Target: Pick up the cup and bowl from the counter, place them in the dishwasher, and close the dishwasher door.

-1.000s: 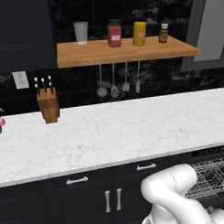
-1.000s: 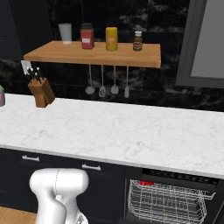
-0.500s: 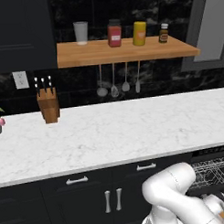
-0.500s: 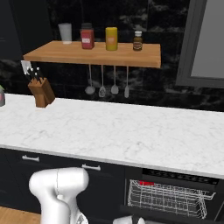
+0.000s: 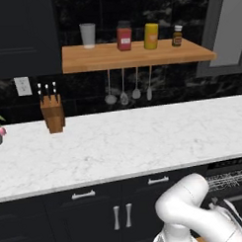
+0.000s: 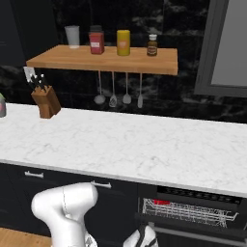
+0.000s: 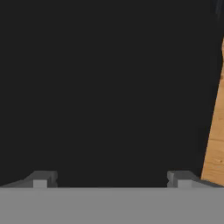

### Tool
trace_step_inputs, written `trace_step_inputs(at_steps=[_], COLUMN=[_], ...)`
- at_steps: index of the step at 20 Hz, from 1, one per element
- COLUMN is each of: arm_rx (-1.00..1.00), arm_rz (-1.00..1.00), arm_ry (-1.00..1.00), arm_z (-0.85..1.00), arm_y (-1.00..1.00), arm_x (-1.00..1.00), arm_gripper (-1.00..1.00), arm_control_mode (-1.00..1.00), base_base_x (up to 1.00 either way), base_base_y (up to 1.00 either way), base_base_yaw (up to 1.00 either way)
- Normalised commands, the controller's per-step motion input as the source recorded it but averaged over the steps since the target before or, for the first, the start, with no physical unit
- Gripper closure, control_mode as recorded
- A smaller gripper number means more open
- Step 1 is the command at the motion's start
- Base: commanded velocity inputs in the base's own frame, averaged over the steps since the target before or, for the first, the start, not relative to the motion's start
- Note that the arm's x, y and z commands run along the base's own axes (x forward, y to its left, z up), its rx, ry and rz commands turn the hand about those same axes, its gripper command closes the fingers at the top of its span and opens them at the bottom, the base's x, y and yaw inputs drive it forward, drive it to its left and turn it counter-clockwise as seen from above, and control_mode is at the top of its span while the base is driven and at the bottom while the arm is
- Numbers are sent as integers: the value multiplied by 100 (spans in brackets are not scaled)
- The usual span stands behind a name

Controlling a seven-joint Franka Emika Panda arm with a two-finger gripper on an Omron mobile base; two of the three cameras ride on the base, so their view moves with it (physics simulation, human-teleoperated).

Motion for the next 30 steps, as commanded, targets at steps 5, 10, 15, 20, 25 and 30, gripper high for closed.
trace_step_inputs(at_steps=[5, 10, 15, 20, 25, 30], arm_rx=[3, 6, 2, -3, -9, -17], arm_rz=[0, 0, -3, -11, -11, -21], arm_ry=[-78, -80, -49, -2, 12, 12], arm_z=[-100, -100, -75, -5, 1, -25], arm_y=[3, 8, 60, 65, 22, 29], arm_x=[100, 100, 80, 27, 72, 100], arm_gripper=[-100, -100, -100, -100, -100, -100], arm_control_mode=[-100, -100, -100, -100, -100, -100], base_base_x=[0, 0, 0, 0, 0, 0], base_base_y=[0, 0, 0, 0, 0, 0], base_base_yaw=[0, 0, 0, 0, 0, 0])
